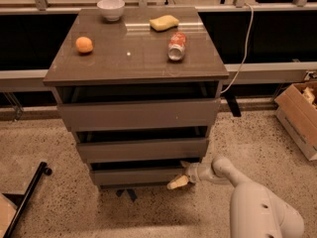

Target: Open bottom drawer

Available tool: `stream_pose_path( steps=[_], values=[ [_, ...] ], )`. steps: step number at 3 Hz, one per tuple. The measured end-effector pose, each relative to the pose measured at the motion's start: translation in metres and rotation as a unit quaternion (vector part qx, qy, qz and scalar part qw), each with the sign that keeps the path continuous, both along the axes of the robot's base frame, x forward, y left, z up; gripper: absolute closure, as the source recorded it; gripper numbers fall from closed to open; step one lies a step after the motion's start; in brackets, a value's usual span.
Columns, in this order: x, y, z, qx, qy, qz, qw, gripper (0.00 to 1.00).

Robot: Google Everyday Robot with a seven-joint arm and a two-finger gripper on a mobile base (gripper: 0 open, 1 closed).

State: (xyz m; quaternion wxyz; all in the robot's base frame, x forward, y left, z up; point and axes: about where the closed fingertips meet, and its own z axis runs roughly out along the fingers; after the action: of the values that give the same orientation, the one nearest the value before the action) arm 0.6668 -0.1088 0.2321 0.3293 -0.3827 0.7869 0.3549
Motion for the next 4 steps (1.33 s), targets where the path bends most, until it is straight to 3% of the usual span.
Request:
stream_pose_path(
  steps=[1, 2, 4],
  values=[
    [0.0036, 0.0097, -0.0133, 0.015, 0.012, 0.011, 0.9998, 0.18],
    [0.0036, 0.0097, -0.0094, 0.015, 0.013, 0.011, 0.9998, 0.49],
    [0.0036, 0.0097, -0.0090, 0.015, 0.013, 0.011, 0.9998, 0.94]
  ],
)
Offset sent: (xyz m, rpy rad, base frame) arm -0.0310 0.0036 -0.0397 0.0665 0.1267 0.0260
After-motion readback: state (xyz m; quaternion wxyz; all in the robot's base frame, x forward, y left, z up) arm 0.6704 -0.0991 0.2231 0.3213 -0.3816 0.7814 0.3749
